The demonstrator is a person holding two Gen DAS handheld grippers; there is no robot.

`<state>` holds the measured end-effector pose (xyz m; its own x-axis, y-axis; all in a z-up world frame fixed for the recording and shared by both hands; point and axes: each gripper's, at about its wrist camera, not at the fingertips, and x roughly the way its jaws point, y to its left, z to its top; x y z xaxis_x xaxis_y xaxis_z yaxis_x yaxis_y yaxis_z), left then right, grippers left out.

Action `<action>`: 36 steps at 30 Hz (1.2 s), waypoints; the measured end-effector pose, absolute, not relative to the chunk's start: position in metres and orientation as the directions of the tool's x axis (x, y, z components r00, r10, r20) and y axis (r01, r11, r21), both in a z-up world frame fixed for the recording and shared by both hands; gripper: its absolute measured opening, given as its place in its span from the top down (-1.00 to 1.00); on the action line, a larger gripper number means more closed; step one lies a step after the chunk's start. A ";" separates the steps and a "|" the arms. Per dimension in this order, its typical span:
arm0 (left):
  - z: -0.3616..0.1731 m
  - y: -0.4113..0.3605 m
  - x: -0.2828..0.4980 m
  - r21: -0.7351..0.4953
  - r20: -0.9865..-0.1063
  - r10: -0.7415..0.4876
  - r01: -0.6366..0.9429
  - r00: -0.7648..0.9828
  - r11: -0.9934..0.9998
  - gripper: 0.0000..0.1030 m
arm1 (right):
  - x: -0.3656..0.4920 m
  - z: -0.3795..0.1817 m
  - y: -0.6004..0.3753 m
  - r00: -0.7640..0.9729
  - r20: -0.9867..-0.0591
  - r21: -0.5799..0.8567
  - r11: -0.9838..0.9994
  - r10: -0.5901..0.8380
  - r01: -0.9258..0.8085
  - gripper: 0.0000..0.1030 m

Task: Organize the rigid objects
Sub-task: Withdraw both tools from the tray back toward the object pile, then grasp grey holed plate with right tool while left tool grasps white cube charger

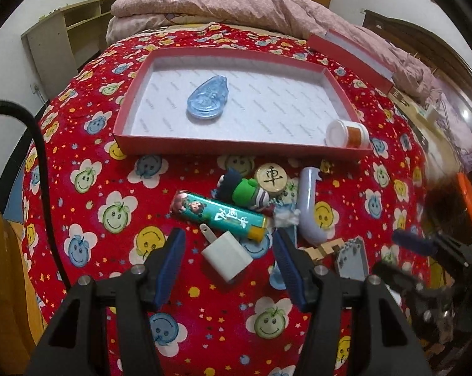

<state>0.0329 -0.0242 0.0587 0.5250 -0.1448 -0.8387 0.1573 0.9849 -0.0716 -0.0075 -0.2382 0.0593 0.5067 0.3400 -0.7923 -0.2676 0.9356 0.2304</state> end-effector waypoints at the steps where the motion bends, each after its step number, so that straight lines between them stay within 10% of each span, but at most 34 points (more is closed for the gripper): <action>1: 0.059 -0.025 0.032 -0.068 -0.838 -0.142 0.159 0.526 0.985 -0.18 | -0.008 0.059 -0.236 0.505 -0.791 0.230 0.934 0.344 -0.274 -0.20; 22: 0.048 -0.023 0.037 -0.064 -0.861 -0.117 0.123 0.495 0.990 -0.18 | -0.008 0.034 -0.208 0.497 -0.819 0.140 0.940 0.286 -0.310 -0.31; 30: 0.057 -0.021 0.031 -0.044 -0.851 -0.089 0.097 0.518 0.994 -0.18 | -0.007 0.037 -0.212 0.471 -0.799 0.225 0.912 0.374 -0.343 0.42; 36: 0.052 -0.019 0.028 -0.059 -0.857 -0.102 0.099 0.505 0.993 -0.18 | -0.009 0.038 -0.213 0.474 -0.787 0.251 0.906 0.396 -0.341 0.43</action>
